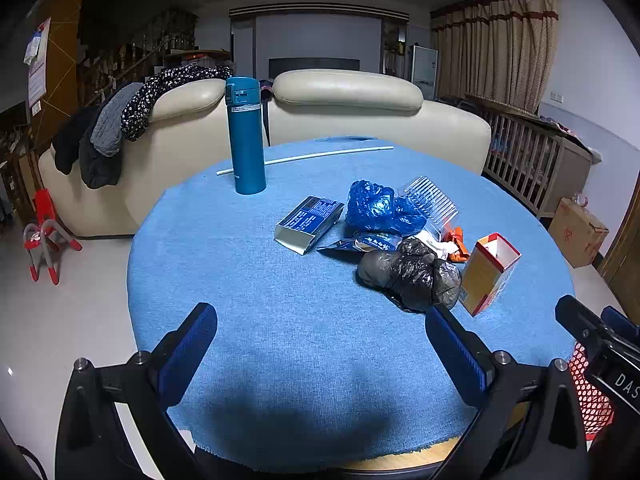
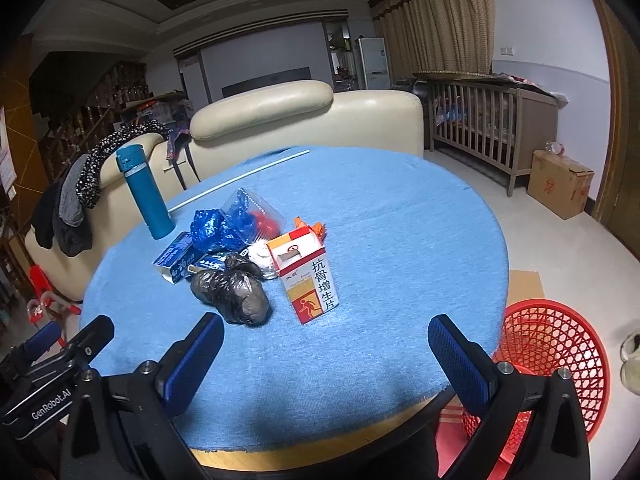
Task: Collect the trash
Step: 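Move both tools toward the pile of trash on the table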
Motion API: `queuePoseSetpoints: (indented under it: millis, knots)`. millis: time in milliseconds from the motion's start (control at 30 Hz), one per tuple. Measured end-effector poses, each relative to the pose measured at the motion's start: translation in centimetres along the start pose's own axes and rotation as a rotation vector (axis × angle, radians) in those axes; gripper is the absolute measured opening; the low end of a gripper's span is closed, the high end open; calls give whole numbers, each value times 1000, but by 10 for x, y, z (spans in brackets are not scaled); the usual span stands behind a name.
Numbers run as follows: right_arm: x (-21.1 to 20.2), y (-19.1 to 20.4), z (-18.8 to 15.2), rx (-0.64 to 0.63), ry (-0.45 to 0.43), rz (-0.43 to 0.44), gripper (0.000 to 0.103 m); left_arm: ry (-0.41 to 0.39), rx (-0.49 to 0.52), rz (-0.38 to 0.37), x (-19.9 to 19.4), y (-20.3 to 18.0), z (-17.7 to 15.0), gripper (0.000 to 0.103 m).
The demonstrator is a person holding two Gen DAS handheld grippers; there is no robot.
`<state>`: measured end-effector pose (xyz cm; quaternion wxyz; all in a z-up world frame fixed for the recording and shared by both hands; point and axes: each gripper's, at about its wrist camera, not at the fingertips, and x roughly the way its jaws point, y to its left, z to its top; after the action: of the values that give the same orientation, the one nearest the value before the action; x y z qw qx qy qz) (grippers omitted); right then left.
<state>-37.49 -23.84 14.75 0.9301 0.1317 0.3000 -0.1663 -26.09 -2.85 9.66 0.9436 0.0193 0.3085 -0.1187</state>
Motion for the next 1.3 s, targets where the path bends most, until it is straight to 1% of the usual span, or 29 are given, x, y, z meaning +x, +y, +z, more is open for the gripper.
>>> queuePoseSetpoints:
  millis: [800,1300]
  knots:
    - [-12,-3,-2,-14,-8,-91,103,-8,-25,14,-3,5,2,103]
    - [-9,-2,-6,-26,8,-103,103,2,-18,11,-1,3,1,103]
